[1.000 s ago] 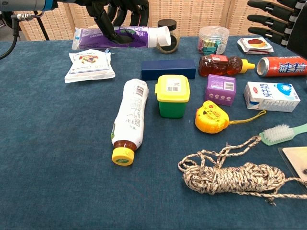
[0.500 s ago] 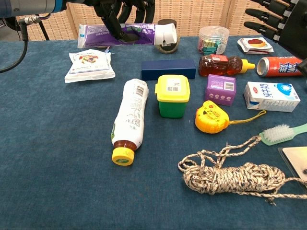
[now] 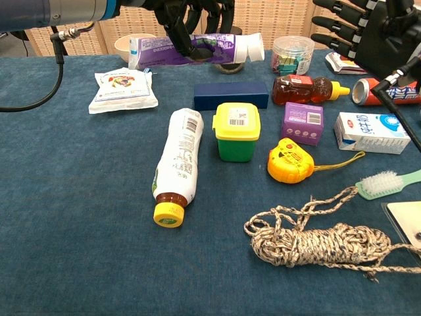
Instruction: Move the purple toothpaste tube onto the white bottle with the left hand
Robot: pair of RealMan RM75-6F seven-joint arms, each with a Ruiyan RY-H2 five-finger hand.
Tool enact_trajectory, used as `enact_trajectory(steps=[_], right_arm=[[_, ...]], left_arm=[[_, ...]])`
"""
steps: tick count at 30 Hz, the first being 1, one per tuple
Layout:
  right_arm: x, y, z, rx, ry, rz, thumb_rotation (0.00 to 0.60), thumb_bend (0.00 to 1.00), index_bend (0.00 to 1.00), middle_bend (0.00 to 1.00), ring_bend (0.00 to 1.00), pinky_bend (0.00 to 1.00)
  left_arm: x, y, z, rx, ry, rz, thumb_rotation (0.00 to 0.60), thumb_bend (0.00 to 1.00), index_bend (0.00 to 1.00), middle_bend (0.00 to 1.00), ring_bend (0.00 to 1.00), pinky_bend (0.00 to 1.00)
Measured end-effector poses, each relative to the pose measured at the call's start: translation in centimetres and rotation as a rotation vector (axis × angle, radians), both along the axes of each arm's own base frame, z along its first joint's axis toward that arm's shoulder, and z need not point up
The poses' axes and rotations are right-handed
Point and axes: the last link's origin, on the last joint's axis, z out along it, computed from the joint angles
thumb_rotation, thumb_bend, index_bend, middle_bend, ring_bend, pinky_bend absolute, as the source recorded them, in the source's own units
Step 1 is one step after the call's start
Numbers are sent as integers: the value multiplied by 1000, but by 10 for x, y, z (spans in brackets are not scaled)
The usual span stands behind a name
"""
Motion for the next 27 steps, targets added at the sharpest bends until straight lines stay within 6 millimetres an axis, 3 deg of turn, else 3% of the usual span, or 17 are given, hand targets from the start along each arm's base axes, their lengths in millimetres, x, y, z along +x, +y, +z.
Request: enact_trajectory(steps=[27], right_arm=[[18, -8, -20, -90, 63, -69, 181, 0, 0, 0, 0, 0]], left_arm=[[35, -2, -32, 11, -3, 17, 600, 981, 615, 546, 613, 599]])
